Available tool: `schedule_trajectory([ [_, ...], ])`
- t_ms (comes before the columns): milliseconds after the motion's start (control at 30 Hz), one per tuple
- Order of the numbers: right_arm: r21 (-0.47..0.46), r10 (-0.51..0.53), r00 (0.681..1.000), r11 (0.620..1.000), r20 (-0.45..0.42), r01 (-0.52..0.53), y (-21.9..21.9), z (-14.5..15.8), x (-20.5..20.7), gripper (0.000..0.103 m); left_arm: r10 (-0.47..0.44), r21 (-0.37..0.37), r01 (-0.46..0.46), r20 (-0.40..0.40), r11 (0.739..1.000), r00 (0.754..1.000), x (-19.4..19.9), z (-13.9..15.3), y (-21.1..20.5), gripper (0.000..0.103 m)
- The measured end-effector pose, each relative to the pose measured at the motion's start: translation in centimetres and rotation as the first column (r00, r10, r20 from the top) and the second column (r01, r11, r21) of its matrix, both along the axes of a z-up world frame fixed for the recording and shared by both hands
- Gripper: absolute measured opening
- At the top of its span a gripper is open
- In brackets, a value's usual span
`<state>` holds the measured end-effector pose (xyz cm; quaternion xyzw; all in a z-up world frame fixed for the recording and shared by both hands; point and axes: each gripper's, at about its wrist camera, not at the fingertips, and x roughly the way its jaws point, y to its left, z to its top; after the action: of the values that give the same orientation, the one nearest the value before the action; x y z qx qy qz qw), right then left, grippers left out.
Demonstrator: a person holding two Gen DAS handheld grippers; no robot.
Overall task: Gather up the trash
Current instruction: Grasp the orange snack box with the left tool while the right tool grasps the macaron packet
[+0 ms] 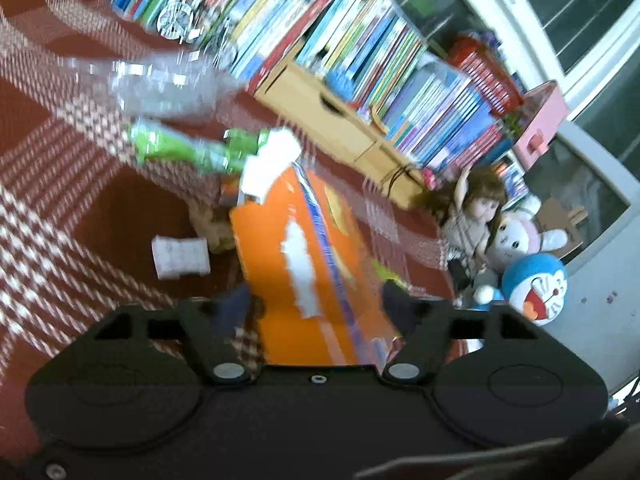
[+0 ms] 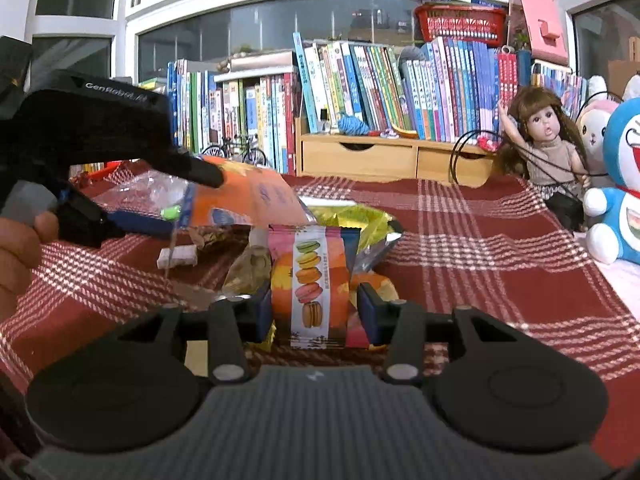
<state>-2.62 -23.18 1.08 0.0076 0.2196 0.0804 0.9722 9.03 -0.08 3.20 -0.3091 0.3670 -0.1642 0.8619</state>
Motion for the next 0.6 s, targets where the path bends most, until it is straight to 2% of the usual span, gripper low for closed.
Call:
schedule_trajectory([
  [167, -0.006, 0.005, 1.0, 1.0, -0.021, -0.005, 0.2, -0.6, 0.3, 0.049, 0.035, -0.069, -0.043, -0.114, 0.997, 0.993, 1.6, -2.7, -0.1, 0.081],
  [200, -0.007, 0.006, 1.0, 1.0, -0.025, -0.007, 0.3, -0.7, 0.3, 0.049, 0.038, -0.088, -0.048, -0.114, 0.995, 0.993, 1.8, -3.1, -0.1, 0.076],
  [300, -0.011, 0.008, 1.0, 1.0, -0.03, -0.008, 0.3, -0.9, 0.4, 0.049, 0.028, -0.105, -0.036, -0.079, 0.994, 0.997, 1.8, -3.1, -0.1, 0.052],
  [367, -0.013, 0.007, 1.0, 1.0, -0.026, -0.007, 0.3, -0.8, 0.4, 0.049, 0.025, -0.077, -0.029, -0.046, 0.997, 0.999, 1.5, -2.4, -0.3, 0.046],
  [467, -0.014, 0.0, 1.0, 1.0, -0.016, -0.001, 0.1, -0.5, 0.4, 0.049, 0.017, -0.052, -0.016, 0.009, 0.999, 1.0, 1.0, -0.8, -0.5, 0.042],
  [600, -0.005, -0.006, 1.0, 1.0, -0.01, 0.006, 0.0, 0.0, 0.6, 0.049, 0.018, -0.112, -0.012, 0.053, 0.994, 0.998, 0.7, 1.2, 0.1, 0.04],
])
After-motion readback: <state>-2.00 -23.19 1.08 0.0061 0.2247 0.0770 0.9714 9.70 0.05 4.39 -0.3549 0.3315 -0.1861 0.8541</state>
